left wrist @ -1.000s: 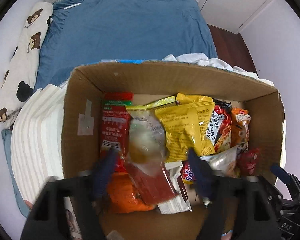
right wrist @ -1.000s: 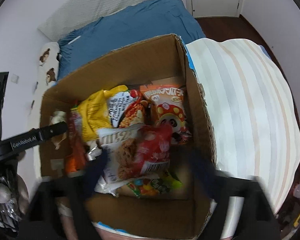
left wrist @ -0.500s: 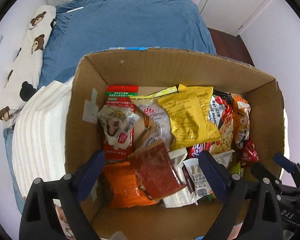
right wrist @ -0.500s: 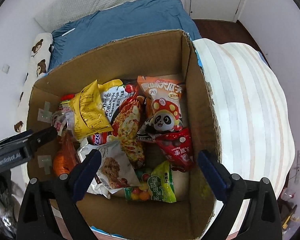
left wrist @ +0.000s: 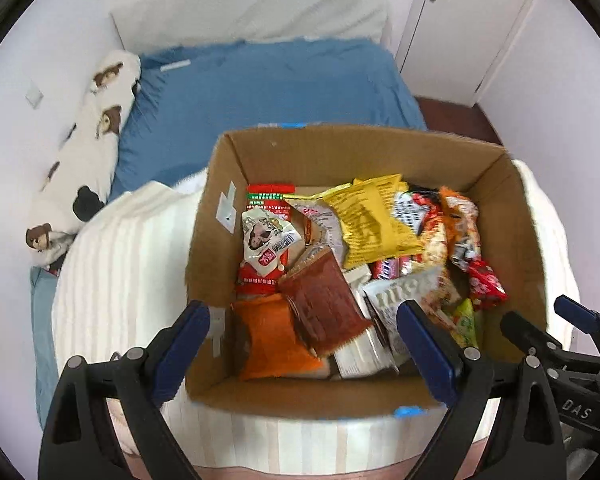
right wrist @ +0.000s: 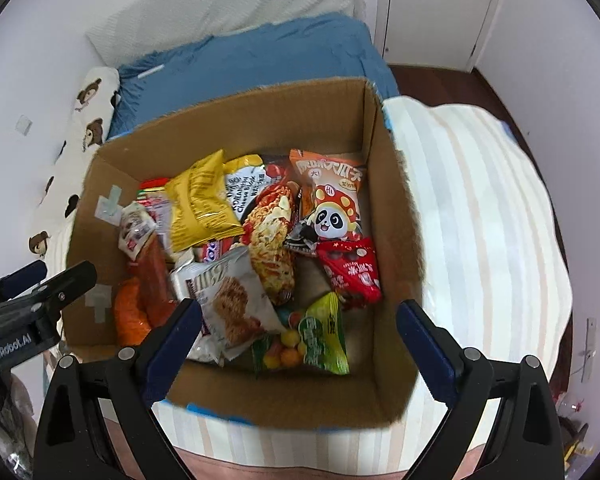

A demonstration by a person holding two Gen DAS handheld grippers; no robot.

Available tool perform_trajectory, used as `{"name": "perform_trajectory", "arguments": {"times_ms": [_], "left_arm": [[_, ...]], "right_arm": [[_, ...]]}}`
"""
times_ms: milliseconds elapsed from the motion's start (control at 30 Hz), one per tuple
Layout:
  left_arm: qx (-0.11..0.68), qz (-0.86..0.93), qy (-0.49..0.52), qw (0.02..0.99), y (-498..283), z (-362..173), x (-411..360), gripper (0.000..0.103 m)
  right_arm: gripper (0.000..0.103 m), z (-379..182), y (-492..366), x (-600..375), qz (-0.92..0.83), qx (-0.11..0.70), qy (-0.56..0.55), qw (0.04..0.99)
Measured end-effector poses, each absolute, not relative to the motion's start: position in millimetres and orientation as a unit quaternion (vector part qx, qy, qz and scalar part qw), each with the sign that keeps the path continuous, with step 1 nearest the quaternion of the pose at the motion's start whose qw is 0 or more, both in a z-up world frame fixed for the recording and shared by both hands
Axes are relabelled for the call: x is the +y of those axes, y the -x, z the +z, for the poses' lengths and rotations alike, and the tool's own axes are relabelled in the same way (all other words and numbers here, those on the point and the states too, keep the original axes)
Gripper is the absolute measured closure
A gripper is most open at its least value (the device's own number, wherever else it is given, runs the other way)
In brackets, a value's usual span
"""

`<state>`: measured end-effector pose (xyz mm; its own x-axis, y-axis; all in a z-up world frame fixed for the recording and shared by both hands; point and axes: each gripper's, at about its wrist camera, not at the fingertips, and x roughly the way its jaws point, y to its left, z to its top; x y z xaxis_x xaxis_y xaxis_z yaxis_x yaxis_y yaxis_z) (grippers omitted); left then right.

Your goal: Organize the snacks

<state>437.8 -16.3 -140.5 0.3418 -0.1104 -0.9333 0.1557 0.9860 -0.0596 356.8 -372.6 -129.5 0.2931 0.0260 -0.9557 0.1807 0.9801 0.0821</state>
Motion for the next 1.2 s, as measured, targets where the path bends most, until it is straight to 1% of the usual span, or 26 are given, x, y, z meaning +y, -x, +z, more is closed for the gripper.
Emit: {"name": "perform_trajectory", "arguments": {"times_ms": [400,667,1033,1200], "left_arm": [[0.494,-0.083,-0.003,0.865,-334.9,-74.0,-3.4,0.007],[0.458,-0.078,0.005,0.886,-266.1,-36.5,10.2,0.007],[0.418,-0.065,-0.001,0.906,-194.3,2.5,20.5,0.007],[0.407,-0.060,0.004,0.911,-177.7,12.9,27.1,0.007]], "right_arm": [[0.003,-50.0,-263.0,-353.6,-0.033,0.512,-0.081,0.855],[0.003,4.7,-183.8,-343.8,-0.020,0.460,-0.079,0.884],[0.003,47.1,-97.5,-329.4,-0.013,0.420,-0.058,0.905],[0.002,61.2,-69.0,-324.2,-0.010,0.409,-0.052,0.911]]}}
